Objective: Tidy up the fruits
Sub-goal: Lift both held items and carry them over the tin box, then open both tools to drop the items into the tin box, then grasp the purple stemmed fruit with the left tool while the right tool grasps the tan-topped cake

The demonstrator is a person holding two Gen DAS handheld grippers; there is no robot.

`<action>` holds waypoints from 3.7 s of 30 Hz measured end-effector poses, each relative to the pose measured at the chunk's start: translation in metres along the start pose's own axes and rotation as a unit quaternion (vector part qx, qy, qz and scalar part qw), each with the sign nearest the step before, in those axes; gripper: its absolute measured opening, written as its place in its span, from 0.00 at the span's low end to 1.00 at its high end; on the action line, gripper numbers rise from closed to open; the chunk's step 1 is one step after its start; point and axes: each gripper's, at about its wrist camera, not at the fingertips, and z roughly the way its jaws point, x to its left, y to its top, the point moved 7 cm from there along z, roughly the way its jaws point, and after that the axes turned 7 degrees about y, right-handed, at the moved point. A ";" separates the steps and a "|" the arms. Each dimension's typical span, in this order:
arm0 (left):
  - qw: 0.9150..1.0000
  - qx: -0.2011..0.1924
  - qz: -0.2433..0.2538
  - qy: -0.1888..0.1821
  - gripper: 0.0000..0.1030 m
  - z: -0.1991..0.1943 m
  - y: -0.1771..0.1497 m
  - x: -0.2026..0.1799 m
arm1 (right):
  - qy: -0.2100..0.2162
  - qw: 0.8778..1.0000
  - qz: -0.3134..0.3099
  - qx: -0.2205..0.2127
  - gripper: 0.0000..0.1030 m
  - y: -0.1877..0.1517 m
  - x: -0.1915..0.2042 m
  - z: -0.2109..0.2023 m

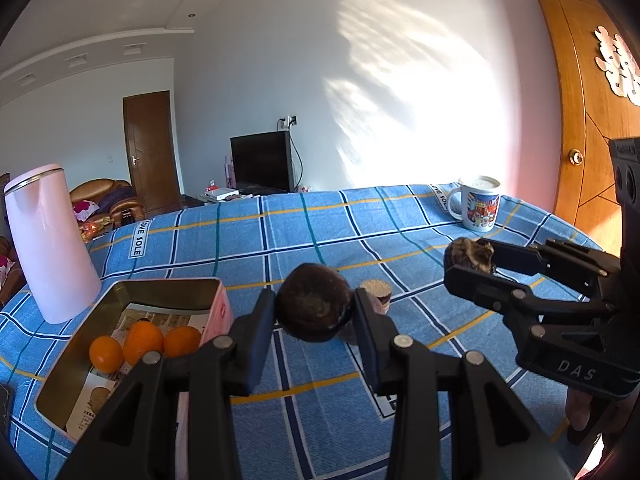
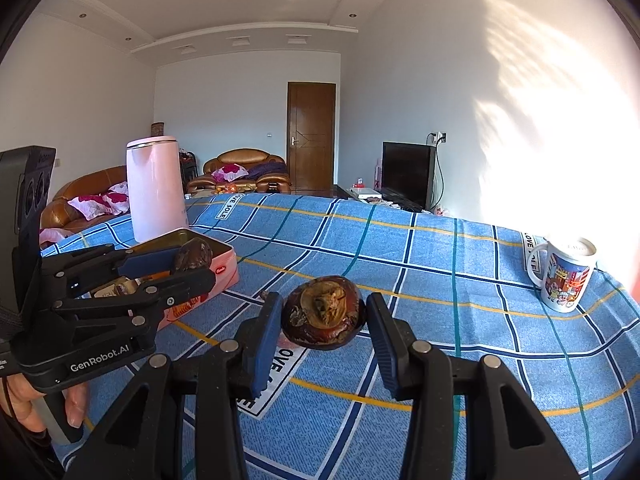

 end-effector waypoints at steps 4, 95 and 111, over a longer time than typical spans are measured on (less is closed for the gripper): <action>1.000 0.005 -0.002 -0.003 0.39 0.000 -0.001 0.002 | 0.000 1.000 -0.008 0.009 0.44 -0.001 0.003 0.003; 0.980 0.191 -0.046 -0.017 0.49 0.113 -0.019 0.006 | -0.029 0.987 0.071 0.141 0.68 -0.004 -0.056 0.087; 0.977 0.197 -0.078 -0.018 0.49 0.116 -0.022 0.019 | 0.009 0.975 0.078 0.210 0.36 -0.025 -0.039 0.133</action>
